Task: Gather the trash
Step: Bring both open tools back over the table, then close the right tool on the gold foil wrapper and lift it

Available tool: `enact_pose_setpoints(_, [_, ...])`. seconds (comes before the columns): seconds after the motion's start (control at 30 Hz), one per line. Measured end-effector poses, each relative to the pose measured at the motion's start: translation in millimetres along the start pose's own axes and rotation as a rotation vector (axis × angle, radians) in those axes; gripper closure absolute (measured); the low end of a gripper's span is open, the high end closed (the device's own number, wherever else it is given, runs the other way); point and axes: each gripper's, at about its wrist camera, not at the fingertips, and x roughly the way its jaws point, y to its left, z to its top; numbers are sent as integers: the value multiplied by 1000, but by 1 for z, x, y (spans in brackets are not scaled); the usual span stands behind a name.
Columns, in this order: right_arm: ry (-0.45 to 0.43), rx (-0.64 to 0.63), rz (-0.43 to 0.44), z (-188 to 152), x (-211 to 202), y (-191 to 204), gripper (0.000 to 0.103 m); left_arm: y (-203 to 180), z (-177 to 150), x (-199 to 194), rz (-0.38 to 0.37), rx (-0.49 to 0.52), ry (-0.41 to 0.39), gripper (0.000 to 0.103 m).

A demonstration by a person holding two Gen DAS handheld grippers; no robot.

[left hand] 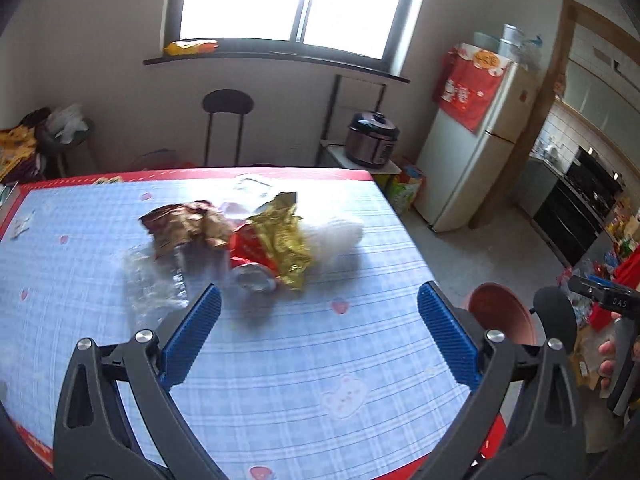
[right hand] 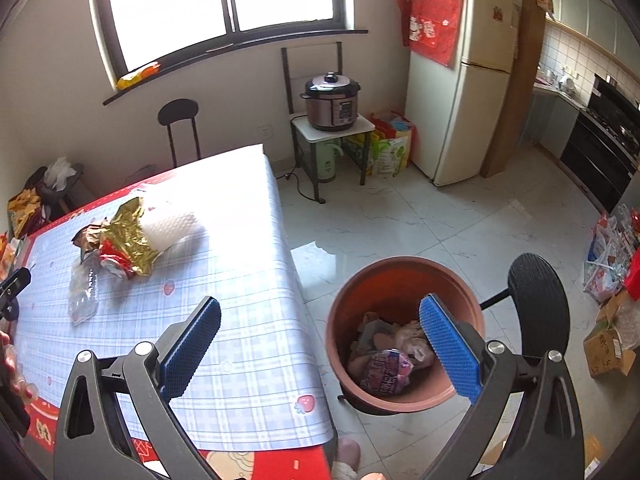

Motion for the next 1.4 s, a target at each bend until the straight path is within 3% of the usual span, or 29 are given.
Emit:
enact_pose_setpoints(0.13, [-4, -62, 45, 2, 11, 40, 6, 62, -22, -10, 91, -93, 18, 6])
enact_pose_setpoints(0.3, [35, -103, 76, 2, 33, 87, 6, 119, -38, -10, 149, -167, 44, 6])
enact_pose_setpoints(0.47, [96, -153, 123, -3, 56, 138, 6, 162, -44, 4, 160, -226, 78, 6])
enact_pose_setpoints(0.67, [100, -202, 159, -1, 75, 191, 6, 212, -48, 51, 145, -296, 165, 6])
enact_pose_setpoints(0.8, [134, -215, 212, 3, 96, 213, 6, 226, -40, 72, 122, -310, 182, 7])
enact_pose_setpoints(0.93, [100, -266, 285, 15, 118, 238, 6, 226, -32, 82, 99, -274, 181, 7])
enact_pose_setpoints(1.07, [73, -339, 326, 32, 148, 272, 16, 231, -28, 87, 88, -273, 178, 6])
enact_pose_setpoints(1.23, [49, -388, 308, 54, 188, 318, 21, 241, -28, 92, 107, -292, 179, 6])
enact_pose_setpoints(1.4, [62, -405, 231, 59, 222, 355, 30, 248, -29, 94, 105, -314, 176, 6])
